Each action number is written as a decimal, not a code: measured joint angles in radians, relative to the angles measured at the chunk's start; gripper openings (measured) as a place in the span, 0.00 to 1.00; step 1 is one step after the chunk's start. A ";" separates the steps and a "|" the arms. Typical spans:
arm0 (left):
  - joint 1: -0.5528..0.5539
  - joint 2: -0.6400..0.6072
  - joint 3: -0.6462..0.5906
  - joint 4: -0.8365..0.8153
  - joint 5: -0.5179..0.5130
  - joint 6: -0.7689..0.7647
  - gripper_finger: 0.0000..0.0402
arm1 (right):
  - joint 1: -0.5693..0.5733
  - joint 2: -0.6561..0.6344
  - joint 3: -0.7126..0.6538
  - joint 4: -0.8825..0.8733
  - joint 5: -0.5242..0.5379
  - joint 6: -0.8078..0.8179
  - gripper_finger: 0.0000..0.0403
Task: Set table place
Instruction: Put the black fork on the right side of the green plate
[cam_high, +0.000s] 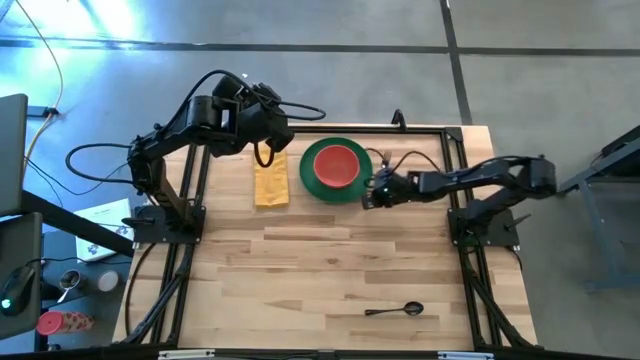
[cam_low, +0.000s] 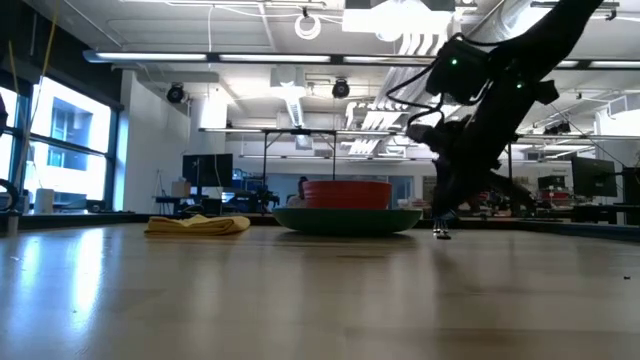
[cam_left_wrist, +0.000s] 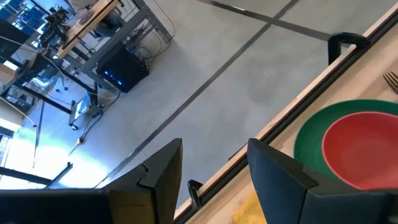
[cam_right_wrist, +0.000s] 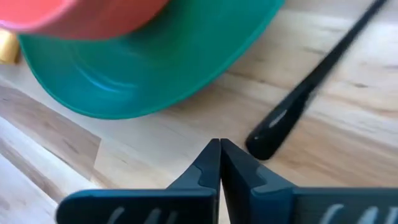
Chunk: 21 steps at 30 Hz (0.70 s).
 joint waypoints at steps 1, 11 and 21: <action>0.000 0.000 0.000 0.000 0.001 0.000 0.42 | 0.007 0.017 0.006 0.006 -0.001 0.000 0.00; 0.000 0.000 0.000 0.000 0.019 -0.002 0.42 | 0.027 0.088 0.017 -0.007 -0.009 0.007 0.00; 0.000 0.000 0.000 0.000 0.025 0.002 0.42 | 0.021 0.083 0.019 -0.081 -0.019 -0.007 0.00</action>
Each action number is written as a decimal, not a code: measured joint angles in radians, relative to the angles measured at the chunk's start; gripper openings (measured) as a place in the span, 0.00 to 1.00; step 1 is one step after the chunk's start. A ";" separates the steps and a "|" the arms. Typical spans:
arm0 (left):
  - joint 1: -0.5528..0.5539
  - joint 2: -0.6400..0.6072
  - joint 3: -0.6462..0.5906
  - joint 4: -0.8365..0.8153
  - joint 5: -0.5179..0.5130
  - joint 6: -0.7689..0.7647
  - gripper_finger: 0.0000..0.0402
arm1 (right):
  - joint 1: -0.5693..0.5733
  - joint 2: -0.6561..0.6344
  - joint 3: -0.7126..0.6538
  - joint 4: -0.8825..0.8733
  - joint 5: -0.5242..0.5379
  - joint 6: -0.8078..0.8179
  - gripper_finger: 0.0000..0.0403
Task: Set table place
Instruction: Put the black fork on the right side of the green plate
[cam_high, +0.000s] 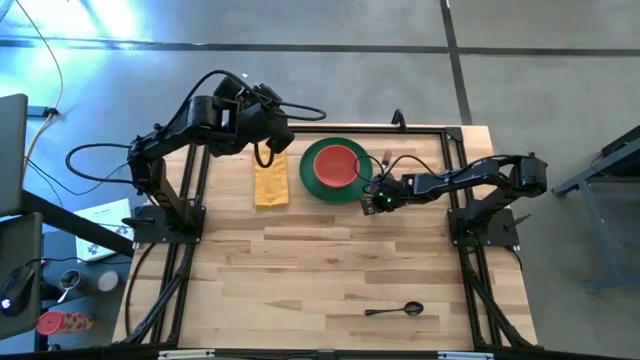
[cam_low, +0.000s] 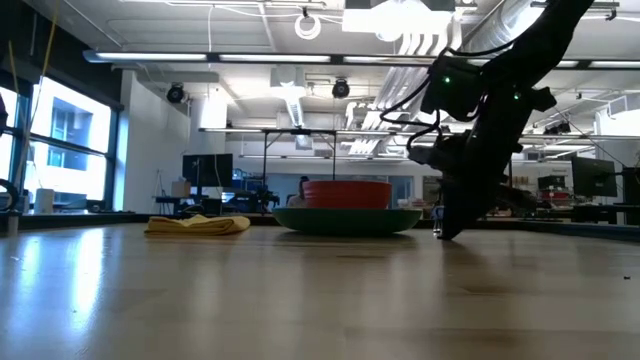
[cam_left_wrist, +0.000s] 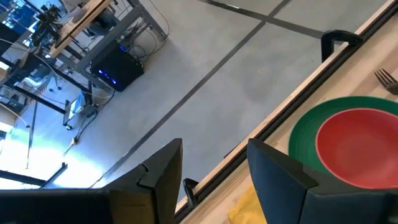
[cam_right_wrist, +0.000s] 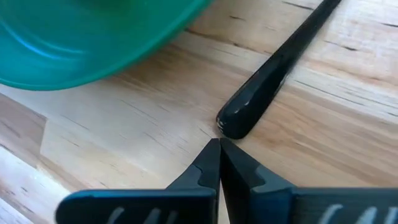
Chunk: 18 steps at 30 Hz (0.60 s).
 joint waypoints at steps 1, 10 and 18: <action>0.000 0.000 0.000 0.000 0.000 0.000 0.42 | 0.000 -0.002 0.000 -0.002 -0.002 -0.004 0.00; 0.000 0.000 0.000 0.000 0.000 0.003 0.42 | -0.019 -0.076 0.030 -0.007 0.071 -0.034 0.00; 0.000 0.000 0.000 0.000 0.001 0.003 0.42 | -0.034 -0.041 0.028 0.007 0.054 -0.042 0.00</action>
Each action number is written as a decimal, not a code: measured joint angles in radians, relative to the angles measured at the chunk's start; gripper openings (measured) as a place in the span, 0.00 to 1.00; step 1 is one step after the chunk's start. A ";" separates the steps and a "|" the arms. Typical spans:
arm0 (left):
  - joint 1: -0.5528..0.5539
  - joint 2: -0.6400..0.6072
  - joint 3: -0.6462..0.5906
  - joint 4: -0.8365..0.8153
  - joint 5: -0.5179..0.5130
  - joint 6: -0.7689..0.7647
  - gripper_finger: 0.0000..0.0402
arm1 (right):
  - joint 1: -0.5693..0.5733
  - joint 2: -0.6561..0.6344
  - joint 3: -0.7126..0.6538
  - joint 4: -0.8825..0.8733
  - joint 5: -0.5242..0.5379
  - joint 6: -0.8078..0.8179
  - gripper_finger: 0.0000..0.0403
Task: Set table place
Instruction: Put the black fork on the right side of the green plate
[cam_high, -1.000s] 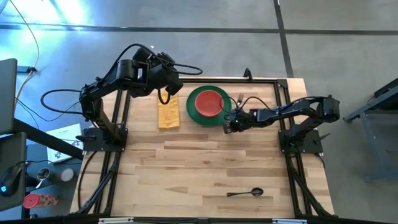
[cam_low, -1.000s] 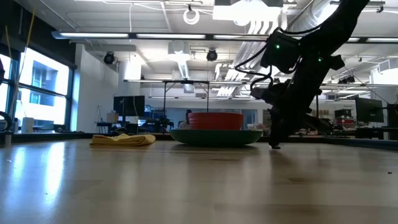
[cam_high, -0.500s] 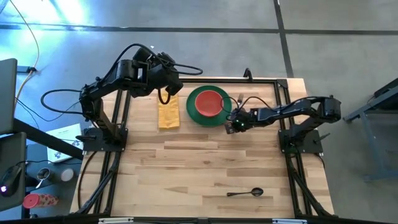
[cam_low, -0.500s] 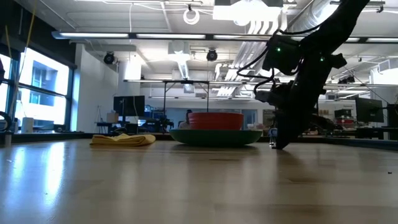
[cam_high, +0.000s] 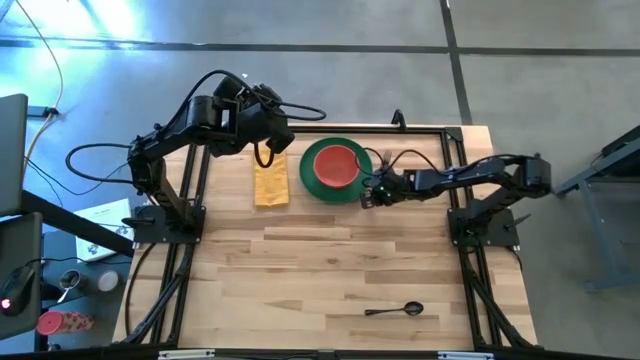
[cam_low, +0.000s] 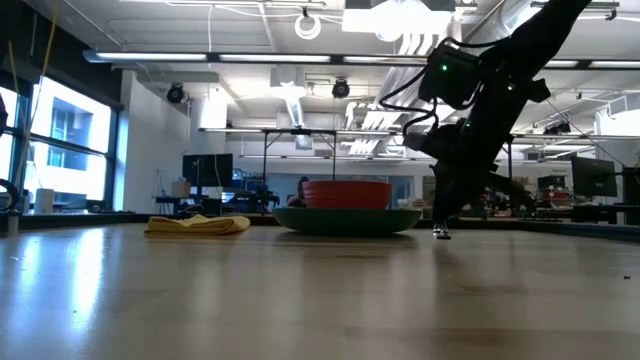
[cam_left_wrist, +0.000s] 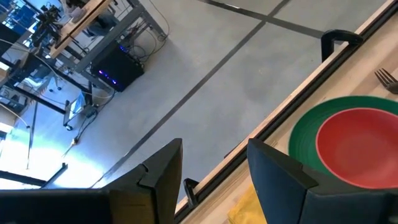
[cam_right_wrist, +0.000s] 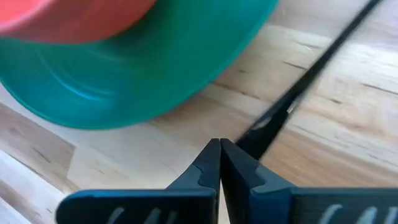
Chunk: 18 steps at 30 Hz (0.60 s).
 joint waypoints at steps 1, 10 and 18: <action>0.000 0.000 0.000 0.000 0.000 0.000 0.42 | 0.000 0.005 0.000 0.009 0.000 -0.003 0.00; 0.000 0.000 0.000 0.000 0.001 0.000 0.42 | 0.001 0.063 0.000 0.029 0.014 -0.006 0.00; 0.000 0.000 0.000 0.000 0.003 0.000 0.42 | 0.001 0.080 0.002 0.031 0.013 -0.014 0.00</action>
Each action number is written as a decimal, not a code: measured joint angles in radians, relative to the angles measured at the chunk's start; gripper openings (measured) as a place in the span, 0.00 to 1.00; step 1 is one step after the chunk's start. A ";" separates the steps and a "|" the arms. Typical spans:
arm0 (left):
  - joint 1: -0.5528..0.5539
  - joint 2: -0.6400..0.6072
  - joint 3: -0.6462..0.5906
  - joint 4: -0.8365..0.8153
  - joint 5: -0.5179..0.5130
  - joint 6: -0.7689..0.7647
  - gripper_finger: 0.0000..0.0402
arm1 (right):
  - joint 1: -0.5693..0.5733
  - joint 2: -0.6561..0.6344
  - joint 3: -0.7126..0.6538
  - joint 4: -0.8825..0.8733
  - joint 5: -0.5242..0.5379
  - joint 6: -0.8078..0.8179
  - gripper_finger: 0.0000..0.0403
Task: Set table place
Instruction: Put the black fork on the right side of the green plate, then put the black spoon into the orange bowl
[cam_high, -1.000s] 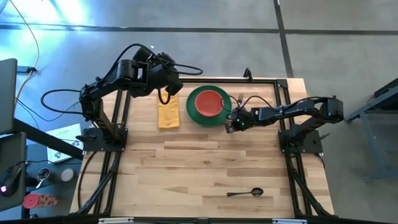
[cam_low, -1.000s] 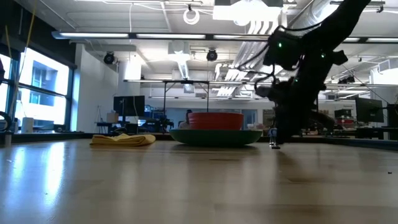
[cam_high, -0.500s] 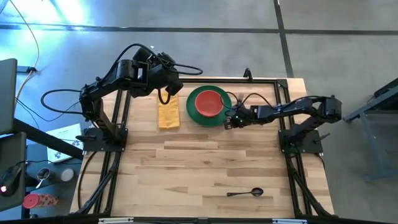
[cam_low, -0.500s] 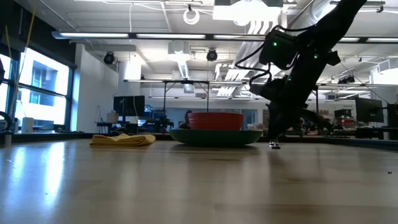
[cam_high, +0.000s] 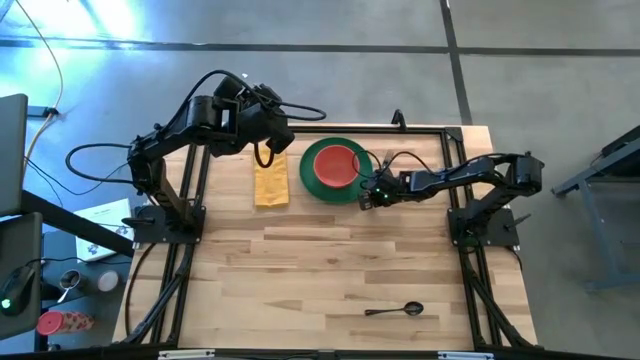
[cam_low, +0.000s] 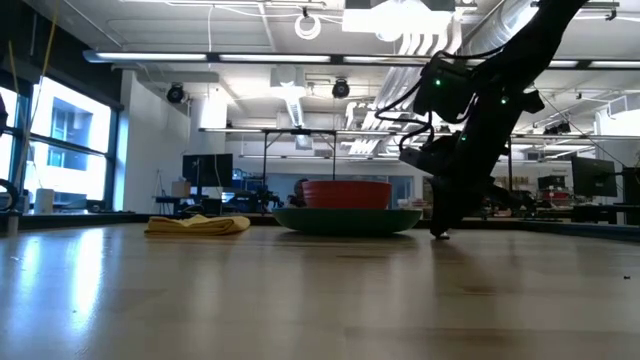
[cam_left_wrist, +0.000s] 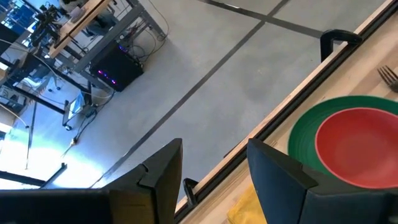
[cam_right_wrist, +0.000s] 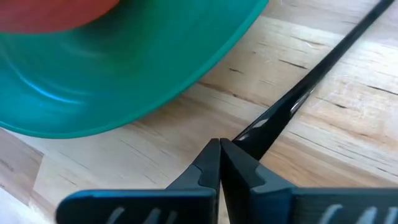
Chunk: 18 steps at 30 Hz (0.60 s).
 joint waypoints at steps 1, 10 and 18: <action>0.000 0.000 0.000 0.000 0.000 0.000 0.42 | 0.000 0.000 0.000 -0.005 -0.003 -0.004 0.00; 0.000 0.000 0.000 0.000 0.000 0.000 0.42 | 0.000 -0.021 0.001 -0.072 -0.054 -0.034 0.00; 0.000 0.000 0.000 0.000 0.000 0.001 0.42 | -0.013 -0.101 -0.004 -0.095 -0.039 -0.046 0.00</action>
